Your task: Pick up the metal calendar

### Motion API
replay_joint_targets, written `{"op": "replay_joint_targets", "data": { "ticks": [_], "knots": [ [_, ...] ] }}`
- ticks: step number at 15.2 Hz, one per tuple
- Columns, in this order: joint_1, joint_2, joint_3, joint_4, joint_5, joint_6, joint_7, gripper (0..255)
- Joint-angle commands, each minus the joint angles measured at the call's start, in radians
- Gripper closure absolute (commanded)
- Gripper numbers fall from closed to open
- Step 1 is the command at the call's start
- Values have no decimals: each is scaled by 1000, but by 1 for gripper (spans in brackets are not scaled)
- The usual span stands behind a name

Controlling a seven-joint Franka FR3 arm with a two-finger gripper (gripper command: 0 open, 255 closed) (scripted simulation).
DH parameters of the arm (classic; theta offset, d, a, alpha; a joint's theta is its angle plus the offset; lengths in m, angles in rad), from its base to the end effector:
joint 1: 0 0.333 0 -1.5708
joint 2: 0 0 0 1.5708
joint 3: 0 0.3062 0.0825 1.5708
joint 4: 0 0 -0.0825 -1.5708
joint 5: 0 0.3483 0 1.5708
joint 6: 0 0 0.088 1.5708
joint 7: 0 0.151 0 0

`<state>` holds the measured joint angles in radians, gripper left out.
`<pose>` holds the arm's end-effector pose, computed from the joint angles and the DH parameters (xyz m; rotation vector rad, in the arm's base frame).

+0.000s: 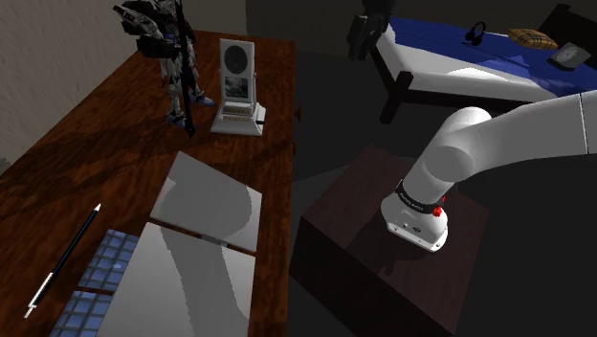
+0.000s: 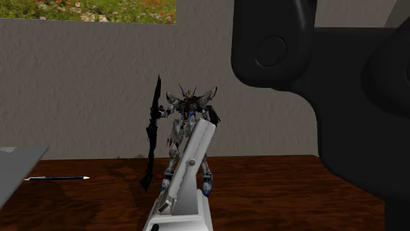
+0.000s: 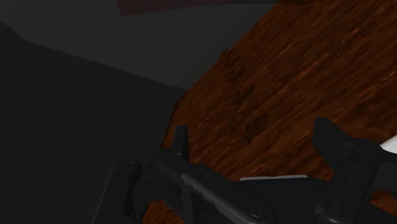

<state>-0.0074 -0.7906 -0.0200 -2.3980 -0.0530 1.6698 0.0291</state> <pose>0.2885 -0.0165 0.5315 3.1008 -0.0735 0.0969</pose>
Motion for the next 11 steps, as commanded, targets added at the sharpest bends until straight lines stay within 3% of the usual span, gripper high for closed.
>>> {"op": "replay_joint_targets", "data": {
  "ticks": [1, 11],
  "knots": [
    [0, 0, 0, 0, 0, 0, 0, 0],
    [116, 367, 6, 296, 191, -10, -51, 0]
  ]
}}
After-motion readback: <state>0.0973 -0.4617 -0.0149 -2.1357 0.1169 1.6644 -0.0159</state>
